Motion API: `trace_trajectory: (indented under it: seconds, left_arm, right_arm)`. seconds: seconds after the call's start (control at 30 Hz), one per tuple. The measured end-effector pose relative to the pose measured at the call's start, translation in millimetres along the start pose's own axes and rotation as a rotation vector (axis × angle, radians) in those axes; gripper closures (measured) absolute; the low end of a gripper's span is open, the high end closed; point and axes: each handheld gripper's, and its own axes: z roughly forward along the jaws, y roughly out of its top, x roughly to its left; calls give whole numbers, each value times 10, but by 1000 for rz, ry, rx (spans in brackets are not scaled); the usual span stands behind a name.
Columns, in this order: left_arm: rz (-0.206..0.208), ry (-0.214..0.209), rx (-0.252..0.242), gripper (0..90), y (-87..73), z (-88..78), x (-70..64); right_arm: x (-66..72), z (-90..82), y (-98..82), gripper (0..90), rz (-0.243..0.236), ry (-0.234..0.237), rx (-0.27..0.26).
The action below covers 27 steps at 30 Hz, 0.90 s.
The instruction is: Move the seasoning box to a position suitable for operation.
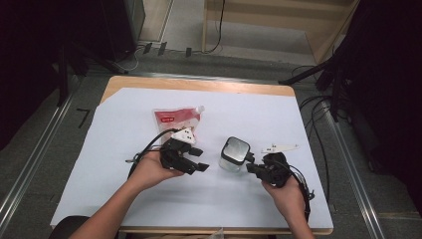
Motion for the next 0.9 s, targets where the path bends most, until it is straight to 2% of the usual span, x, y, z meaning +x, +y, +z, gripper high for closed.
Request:
trace_trajectory:
  seconds: [0.17, 0.27, 0.33, 0.47, 0.57, 0.73, 0.9]
  left_arm:
    - [2, 0, 3, 411, 0, 8, 1]
    - [5, 1, 4, 409, -1, 8, 1]
    - [4, 0, 2, 407, 0, -1, 0]
    - [-1, -6, 3, 423, 0, -9, 8]
    - [1, -4, -3, 421, 1, 3, 4]
    - [7, 2, 0, 410, -2, 11, 5]
    - [3, 2, 0, 403, -7, 6, 4]
  right_arm:
    - [-107, -15, 31, 900, 11, -29, -12]
    - [-138, -19, 41, 900, 22, -28, -14]
    - [-144, -55, 36, 900, 30, -23, -16]
    - [-175, -177, 27, 900, 28, -44, -52]
    - [-235, -219, 27, 900, 62, -65, -69]
    - [-284, -170, 44, 900, 75, -91, -65]
    - [-254, -74, 98, 900, 48, -152, -50]
